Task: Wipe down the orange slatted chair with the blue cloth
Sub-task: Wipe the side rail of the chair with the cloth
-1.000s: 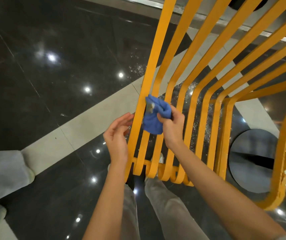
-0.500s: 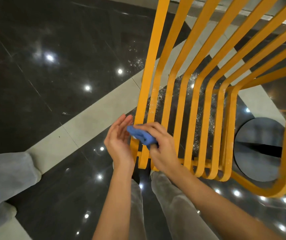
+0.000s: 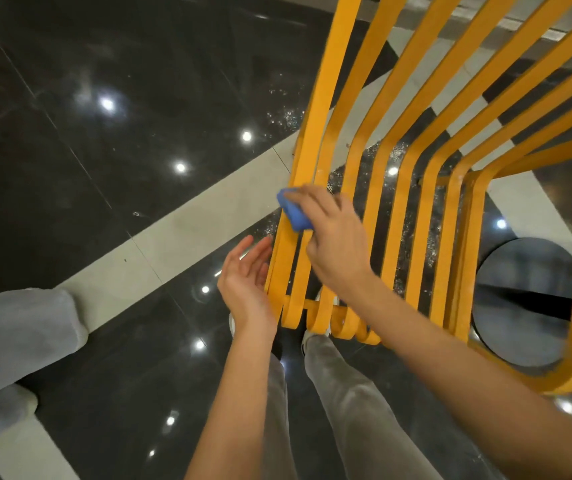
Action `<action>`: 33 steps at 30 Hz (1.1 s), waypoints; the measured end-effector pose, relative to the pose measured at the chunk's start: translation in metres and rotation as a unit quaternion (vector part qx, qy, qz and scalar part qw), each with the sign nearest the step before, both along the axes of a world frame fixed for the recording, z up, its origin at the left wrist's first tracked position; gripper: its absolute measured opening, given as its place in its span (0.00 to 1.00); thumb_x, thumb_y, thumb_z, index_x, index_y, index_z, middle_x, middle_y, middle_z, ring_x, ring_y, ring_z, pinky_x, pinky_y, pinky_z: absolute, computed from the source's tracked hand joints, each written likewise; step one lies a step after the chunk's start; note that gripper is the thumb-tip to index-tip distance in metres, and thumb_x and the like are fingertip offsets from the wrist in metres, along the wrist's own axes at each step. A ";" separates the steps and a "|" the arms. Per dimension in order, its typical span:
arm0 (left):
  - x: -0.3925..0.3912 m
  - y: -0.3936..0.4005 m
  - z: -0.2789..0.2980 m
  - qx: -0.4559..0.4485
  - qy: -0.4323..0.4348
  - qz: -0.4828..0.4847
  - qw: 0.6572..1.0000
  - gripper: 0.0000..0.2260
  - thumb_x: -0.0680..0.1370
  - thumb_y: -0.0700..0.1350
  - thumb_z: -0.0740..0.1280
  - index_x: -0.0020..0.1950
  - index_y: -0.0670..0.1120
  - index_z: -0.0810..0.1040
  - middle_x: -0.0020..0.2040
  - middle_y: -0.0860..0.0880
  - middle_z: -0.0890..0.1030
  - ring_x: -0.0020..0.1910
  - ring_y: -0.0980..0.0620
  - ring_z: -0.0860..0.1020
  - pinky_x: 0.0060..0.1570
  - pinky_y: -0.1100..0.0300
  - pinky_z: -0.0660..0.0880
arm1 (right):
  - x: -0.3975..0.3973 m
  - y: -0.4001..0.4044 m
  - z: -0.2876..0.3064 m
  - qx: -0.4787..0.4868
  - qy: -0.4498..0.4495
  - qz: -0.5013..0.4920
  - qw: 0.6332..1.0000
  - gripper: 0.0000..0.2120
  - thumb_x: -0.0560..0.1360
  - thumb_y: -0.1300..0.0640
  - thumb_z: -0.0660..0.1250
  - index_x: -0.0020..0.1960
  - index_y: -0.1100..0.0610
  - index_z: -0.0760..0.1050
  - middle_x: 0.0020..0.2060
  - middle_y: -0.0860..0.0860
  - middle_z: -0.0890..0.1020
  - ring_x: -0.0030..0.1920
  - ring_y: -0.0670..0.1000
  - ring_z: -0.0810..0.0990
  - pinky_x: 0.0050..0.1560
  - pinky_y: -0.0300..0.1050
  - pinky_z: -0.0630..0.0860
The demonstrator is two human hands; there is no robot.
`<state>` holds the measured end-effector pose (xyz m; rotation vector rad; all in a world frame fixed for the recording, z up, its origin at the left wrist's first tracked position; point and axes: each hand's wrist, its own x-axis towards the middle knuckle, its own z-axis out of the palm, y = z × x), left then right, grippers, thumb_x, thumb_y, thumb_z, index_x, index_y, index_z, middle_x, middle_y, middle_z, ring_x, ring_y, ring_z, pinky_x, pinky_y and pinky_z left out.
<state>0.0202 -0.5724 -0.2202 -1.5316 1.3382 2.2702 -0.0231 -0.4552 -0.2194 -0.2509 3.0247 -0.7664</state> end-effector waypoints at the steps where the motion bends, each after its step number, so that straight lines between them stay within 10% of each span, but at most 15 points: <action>1: -0.001 -0.004 -0.001 0.009 -0.009 0.005 1.000 0.17 0.83 0.42 0.53 0.63 0.39 0.77 0.52 0.41 0.85 0.54 0.47 0.83 0.64 0.52 0.74 | 0.014 -0.003 0.000 -0.003 -0.009 0.007 1.000 0.25 0.71 0.68 0.57 0.64 0.54 0.76 0.62 0.50 0.78 0.47 0.57 0.74 0.40 0.48 0.75; 9: -0.015 -0.031 0.002 0.010 0.001 -0.081 0.997 0.17 0.84 0.43 0.51 0.62 0.41 0.78 0.56 0.41 0.84 0.56 0.47 0.82 0.58 0.56 0.75 | 0.069 0.005 0.000 -0.130 -0.114 0.063 0.983 0.28 0.65 0.73 0.65 0.61 0.52 0.78 0.59 0.47 0.80 0.52 0.55 0.77 0.50 0.53 0.77; 16: -0.034 0.009 0.016 -0.022 0.019 -0.126 0.992 0.15 0.83 0.46 0.57 0.59 0.42 0.80 0.51 0.49 0.85 0.55 0.52 0.82 0.58 0.58 0.75 | -0.036 0.034 -0.015 -0.366 -0.094 -0.334 0.863 0.16 0.77 0.71 0.62 0.61 0.58 0.76 0.49 0.51 0.80 0.50 0.48 0.79 0.46 0.36 0.76; 25: -0.025 0.030 0.029 -0.065 0.011 -0.122 0.990 0.12 0.81 0.46 0.62 0.57 0.44 0.82 0.53 0.45 0.85 0.55 0.45 0.83 0.56 0.52 0.79 | 0.004 -0.006 -0.010 -0.439 -0.341 -0.393 0.733 0.11 0.78 0.66 0.64 0.59 0.59 0.77 0.50 0.59 0.82 0.51 0.58 0.82 0.49 0.56 0.79; 29: -0.021 0.027 0.032 -0.058 0.037 -0.139 0.988 0.13 0.82 0.47 0.61 0.59 0.45 0.81 0.52 0.50 0.86 0.54 0.52 0.83 0.50 0.61 0.78 | -0.103 0.027 0.002 -0.445 -0.283 -0.403 0.748 0.10 0.79 0.65 0.64 0.60 0.59 0.74 0.56 0.60 0.80 0.55 0.60 0.80 0.54 0.60 0.80; 33: -0.020 0.030 0.033 -0.071 0.042 -0.140 0.987 0.11 0.82 0.46 0.60 0.57 0.47 0.82 0.47 0.53 0.86 0.49 0.56 0.84 0.41 0.70 0.77 | -0.147 0.034 0.024 -0.420 -0.195 -0.370 0.805 0.04 0.79 0.64 0.65 0.52 0.58 0.73 0.44 0.55 0.77 0.45 0.54 0.77 0.38 0.46 0.75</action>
